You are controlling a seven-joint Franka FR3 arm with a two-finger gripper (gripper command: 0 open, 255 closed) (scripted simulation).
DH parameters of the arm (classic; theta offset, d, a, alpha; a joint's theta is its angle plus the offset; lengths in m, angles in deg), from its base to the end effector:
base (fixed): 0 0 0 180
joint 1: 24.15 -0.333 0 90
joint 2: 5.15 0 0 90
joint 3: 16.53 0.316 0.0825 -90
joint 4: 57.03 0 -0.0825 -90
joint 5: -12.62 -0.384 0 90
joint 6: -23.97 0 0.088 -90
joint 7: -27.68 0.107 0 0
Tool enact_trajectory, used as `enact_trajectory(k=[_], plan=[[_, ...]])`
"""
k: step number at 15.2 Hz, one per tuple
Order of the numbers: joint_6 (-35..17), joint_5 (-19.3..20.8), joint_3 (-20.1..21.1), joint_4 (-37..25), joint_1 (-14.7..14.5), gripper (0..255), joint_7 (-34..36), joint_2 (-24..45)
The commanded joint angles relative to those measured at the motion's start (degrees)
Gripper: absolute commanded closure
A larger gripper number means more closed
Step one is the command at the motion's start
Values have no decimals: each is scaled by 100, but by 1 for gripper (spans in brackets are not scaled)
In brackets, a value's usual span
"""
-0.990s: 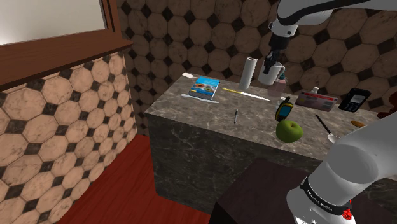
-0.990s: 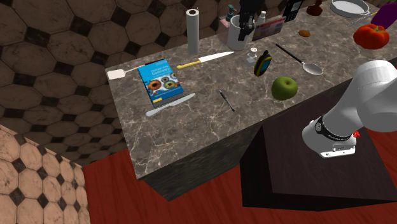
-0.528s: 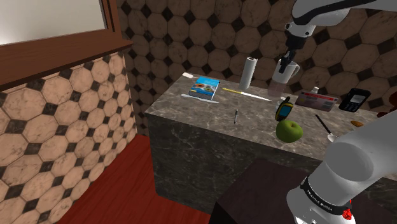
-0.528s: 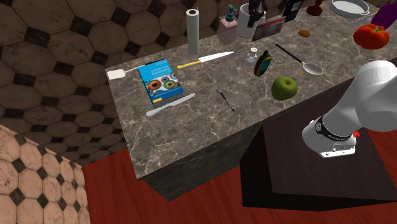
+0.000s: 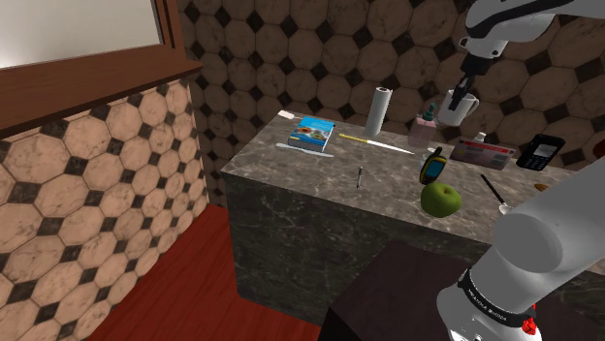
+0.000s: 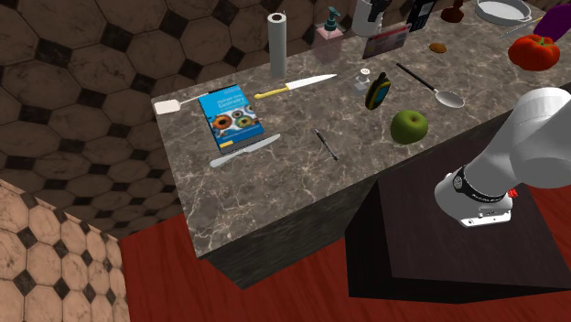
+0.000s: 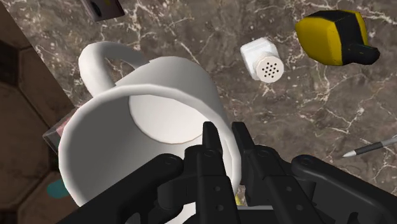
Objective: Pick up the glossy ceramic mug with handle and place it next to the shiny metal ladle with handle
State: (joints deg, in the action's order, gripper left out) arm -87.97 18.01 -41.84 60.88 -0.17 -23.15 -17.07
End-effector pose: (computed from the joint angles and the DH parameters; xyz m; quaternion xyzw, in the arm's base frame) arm 0.3183 -0.3990 0.5245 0.9986 0.0314 0.0275 0.0328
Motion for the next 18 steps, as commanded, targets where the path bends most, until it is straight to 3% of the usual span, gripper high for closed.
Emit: enact_trajectory(k=[1,18], plan=[[-70,-34,-102,-27,44,255,-167,97],[-1391,-168,-217,946,58,255,-282,474]])
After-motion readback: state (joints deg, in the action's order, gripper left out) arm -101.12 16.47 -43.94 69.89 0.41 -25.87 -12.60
